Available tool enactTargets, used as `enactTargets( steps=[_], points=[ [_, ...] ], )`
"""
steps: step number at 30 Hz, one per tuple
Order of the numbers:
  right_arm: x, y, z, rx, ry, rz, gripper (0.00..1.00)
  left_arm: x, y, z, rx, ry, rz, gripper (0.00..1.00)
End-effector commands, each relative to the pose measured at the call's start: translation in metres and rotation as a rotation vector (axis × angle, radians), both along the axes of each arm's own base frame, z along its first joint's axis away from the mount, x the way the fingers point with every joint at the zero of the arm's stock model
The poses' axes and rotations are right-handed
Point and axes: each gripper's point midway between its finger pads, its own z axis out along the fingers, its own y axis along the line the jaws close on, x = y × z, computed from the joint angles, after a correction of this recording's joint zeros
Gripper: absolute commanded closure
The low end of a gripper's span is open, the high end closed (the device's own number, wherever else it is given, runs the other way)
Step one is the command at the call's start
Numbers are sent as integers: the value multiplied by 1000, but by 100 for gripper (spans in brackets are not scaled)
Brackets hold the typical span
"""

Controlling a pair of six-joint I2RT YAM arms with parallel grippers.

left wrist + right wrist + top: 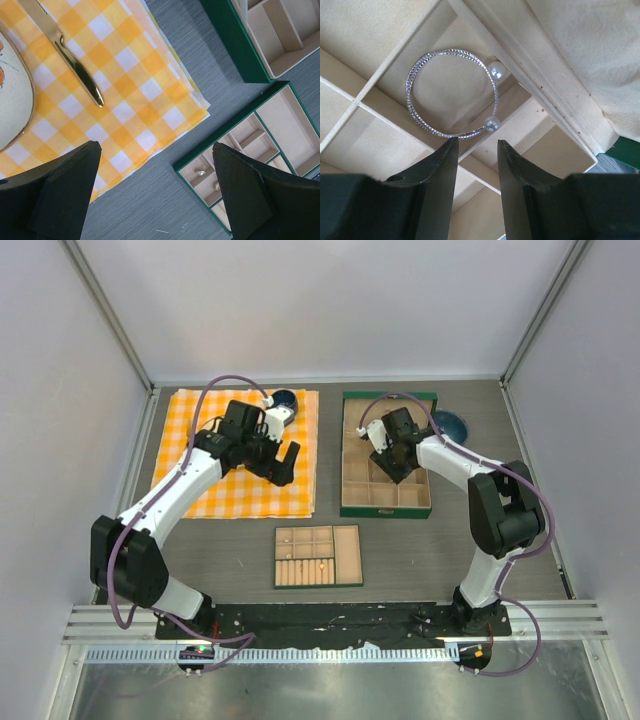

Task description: Organize the mixed jewelry

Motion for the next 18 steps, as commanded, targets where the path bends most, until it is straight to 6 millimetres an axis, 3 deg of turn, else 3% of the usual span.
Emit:
enactTargets(
  steps=[1, 18],
  points=[
    [18, 6, 14, 11, -85, -30, 58, -1, -3, 10, -38, -19, -3, 0],
    [17, 16, -1, -32, -88, -37, 58, -4, -2, 11, -37, -23, -7, 0]
  ],
)
